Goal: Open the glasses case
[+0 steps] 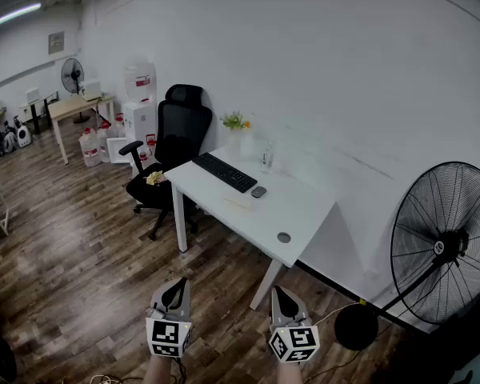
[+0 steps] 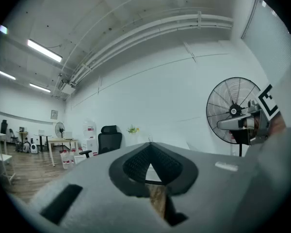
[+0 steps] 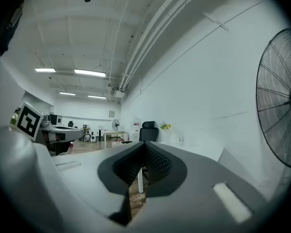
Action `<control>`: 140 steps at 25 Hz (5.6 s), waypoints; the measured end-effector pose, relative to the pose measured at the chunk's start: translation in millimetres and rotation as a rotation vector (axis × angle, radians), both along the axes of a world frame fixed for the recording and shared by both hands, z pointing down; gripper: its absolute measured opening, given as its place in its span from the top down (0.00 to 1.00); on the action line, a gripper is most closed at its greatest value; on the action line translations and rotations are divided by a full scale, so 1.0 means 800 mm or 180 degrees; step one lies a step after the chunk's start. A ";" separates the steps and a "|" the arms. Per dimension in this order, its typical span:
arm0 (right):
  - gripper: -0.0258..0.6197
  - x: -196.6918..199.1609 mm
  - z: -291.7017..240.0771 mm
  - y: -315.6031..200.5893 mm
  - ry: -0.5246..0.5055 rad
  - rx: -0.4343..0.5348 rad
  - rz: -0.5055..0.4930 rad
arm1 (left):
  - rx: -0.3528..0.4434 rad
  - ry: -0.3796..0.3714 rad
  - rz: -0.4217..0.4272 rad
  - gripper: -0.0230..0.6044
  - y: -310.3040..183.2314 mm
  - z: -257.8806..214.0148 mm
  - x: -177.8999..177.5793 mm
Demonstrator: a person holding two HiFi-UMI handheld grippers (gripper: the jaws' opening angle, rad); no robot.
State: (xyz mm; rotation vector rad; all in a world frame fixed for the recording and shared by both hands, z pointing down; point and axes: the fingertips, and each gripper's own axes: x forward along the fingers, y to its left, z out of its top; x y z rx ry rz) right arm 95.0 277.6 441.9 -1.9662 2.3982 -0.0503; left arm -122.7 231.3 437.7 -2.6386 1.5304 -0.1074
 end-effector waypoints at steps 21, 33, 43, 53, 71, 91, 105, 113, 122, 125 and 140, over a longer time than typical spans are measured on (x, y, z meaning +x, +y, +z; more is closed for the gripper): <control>0.94 -0.010 0.006 -0.005 -0.0009 0.0005 -0.0076 | -0.0043 -0.0026 -0.0004 0.95 -0.005 0.010 0.000; 0.88 -0.017 0.016 -0.009 -0.0096 -0.0018 -0.0061 | -0.0102 -0.0037 -0.0011 0.95 -0.007 0.026 -0.005; 0.67 -0.027 0.009 -0.015 -0.0225 0.0054 -0.0177 | -0.0096 -0.0018 -0.0007 0.95 -0.012 0.024 -0.011; 0.63 -0.043 0.014 -0.032 -0.0186 0.0010 -0.0166 | -0.0117 0.0000 0.0050 0.95 -0.032 0.030 -0.025; 0.62 -0.039 0.014 -0.152 -0.0082 0.0051 -0.0137 | -0.0079 0.0042 -0.0032 0.95 -0.153 0.034 -0.053; 0.62 0.107 0.047 -0.631 -0.0170 -0.0181 -0.0244 | -0.0266 0.0006 -0.0509 0.95 -0.617 0.049 0.036; 0.62 0.125 0.070 -0.739 -0.0091 -0.0401 -0.0233 | -0.0252 -0.0054 -0.0270 0.95 -0.741 0.041 0.094; 0.63 0.102 0.103 -0.759 0.0382 -0.0783 -0.0538 | -0.0259 0.0024 -0.0136 0.95 -0.774 0.041 0.102; 0.64 0.053 0.198 -0.760 0.1954 -0.1663 -0.1681 | -0.0323 0.0066 -0.0149 0.95 -0.776 0.050 0.091; 0.64 0.049 0.231 -0.755 0.2636 -0.1885 -0.1941 | -0.0336 -0.0032 -0.0202 0.95 -0.779 0.052 0.079; 0.67 0.060 0.318 -0.730 0.3978 -0.2301 -0.2194 | -0.0339 0.0034 -0.0317 0.95 -0.791 0.051 0.053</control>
